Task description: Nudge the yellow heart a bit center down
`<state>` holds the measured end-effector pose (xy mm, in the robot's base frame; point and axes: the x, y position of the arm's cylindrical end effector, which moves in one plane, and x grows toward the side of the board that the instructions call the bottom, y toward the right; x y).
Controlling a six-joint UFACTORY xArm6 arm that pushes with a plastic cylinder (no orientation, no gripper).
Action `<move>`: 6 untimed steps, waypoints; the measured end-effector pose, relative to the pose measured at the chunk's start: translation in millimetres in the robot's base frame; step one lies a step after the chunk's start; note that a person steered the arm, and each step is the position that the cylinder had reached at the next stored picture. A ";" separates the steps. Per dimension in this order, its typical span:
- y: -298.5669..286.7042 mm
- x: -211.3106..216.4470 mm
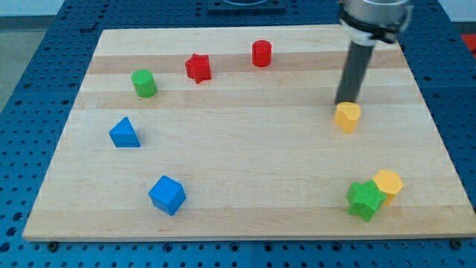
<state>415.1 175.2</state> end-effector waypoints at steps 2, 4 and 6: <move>48.3 59.6; 39.2 2.7; 3.6 -2.5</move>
